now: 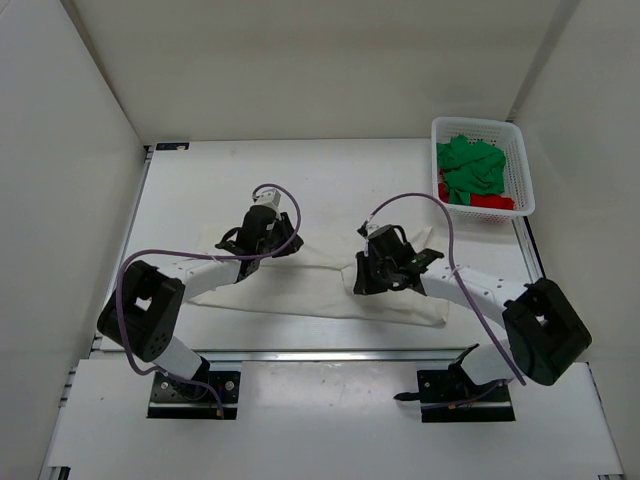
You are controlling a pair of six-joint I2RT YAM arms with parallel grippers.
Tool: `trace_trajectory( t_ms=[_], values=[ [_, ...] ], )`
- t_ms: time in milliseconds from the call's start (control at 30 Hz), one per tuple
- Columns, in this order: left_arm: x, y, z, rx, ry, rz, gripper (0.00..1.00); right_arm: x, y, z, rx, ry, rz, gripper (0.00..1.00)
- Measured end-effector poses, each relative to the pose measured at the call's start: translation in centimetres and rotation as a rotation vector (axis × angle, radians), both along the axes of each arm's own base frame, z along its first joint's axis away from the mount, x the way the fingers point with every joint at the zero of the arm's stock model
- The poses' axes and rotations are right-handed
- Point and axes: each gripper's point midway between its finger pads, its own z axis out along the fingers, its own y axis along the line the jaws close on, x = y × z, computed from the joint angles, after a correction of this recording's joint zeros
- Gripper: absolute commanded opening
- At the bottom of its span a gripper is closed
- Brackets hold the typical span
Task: Fold and stack the t-shirts
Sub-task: Fold the other side of the tshirt into a rectangle
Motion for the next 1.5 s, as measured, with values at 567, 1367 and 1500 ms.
trace_trajectory(
  t_ms=[567, 1367, 1500],
  values=[
    [-0.5, -3.0, 1.9, 0.060, -0.049, -0.071, 0.42, 7.6, -8.2, 4.9, 0.152, -0.145, -0.358, 0.05],
    [4.8, -6.8, -5.4, 0.061, 0.128, -0.114, 0.42, 12.4, -18.5, -3.4, 0.205, -0.010, -0.723, 0.20],
    [4.9, -6.4, -5.7, 0.043, 0.128, -0.105, 0.42, 12.8, -18.6, -3.4, 0.229, -0.014, -0.729, 0.05]
  ],
)
